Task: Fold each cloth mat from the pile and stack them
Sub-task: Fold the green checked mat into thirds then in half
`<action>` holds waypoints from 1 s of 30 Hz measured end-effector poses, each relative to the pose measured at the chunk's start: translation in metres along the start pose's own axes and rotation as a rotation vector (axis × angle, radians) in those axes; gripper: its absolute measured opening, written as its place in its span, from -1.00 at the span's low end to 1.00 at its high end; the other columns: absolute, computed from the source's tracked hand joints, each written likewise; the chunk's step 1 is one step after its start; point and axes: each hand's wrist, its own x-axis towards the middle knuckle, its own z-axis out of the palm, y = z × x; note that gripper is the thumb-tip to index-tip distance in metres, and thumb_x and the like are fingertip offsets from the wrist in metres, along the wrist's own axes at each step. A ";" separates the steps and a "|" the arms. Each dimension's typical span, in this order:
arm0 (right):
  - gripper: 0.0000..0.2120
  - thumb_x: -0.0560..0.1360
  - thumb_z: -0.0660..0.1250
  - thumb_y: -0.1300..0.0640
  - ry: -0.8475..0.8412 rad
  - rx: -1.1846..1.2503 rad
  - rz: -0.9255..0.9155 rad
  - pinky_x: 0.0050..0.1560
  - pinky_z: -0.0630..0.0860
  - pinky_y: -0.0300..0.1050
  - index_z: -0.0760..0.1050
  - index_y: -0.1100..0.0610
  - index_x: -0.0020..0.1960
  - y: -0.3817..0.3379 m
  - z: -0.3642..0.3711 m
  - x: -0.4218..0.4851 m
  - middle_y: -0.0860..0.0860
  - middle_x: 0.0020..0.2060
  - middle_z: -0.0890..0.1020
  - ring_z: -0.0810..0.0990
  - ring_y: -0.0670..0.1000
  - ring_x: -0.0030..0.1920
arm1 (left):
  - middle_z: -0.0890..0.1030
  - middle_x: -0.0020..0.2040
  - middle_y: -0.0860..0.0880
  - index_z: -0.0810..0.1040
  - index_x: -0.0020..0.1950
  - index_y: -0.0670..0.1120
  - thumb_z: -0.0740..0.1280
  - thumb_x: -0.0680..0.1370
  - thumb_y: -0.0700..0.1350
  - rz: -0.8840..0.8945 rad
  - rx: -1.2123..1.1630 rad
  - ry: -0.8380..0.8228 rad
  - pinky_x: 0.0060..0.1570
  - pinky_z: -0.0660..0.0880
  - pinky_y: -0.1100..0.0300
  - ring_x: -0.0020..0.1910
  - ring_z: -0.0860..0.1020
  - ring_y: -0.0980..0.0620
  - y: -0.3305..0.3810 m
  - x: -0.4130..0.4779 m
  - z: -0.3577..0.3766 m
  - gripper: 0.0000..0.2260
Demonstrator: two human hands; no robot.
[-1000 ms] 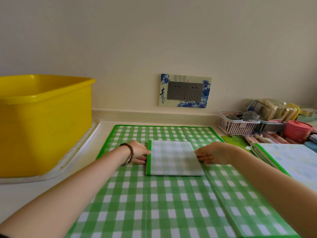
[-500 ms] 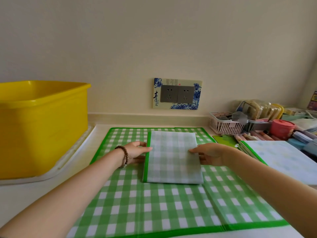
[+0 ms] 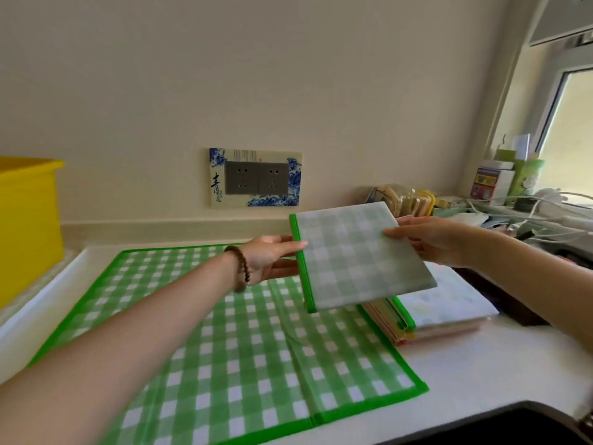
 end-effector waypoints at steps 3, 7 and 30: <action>-0.84 0.52 0.29 0.19 0.113 0.035 0.027 -0.16 0.58 -0.12 0.53 0.12 0.09 0.002 -0.036 -0.008 0.07 -0.05 0.61 0.58 0.02 -0.11 | 0.63 -0.14 -0.09 0.53 0.03 -0.17 0.33 0.52 -0.22 -0.005 -0.041 -0.045 -0.31 0.61 0.27 -0.37 0.64 0.10 0.000 0.017 0.041 -0.90; -0.72 0.50 0.33 0.17 0.223 0.021 0.086 -0.16 0.57 -0.07 0.51 0.11 0.21 0.016 -0.074 -0.011 0.09 -0.05 0.63 0.59 0.06 -0.12 | 0.64 -0.19 -0.11 0.51 0.11 -0.20 0.36 0.50 -0.24 -0.059 -0.098 -0.073 -0.37 0.60 0.26 -0.39 0.64 0.08 -0.011 0.041 0.082 -0.81; -0.58 0.34 0.52 0.02 0.409 -0.154 0.210 0.30 0.45 0.02 0.58 0.07 0.17 0.091 -0.105 0.023 0.11 0.16 0.58 0.52 0.14 0.22 | 0.60 -0.14 -0.07 0.52 0.03 -0.17 0.49 0.40 -0.14 -0.165 0.089 0.128 -0.41 0.58 0.29 -0.25 0.58 0.10 -0.055 0.076 0.116 -0.72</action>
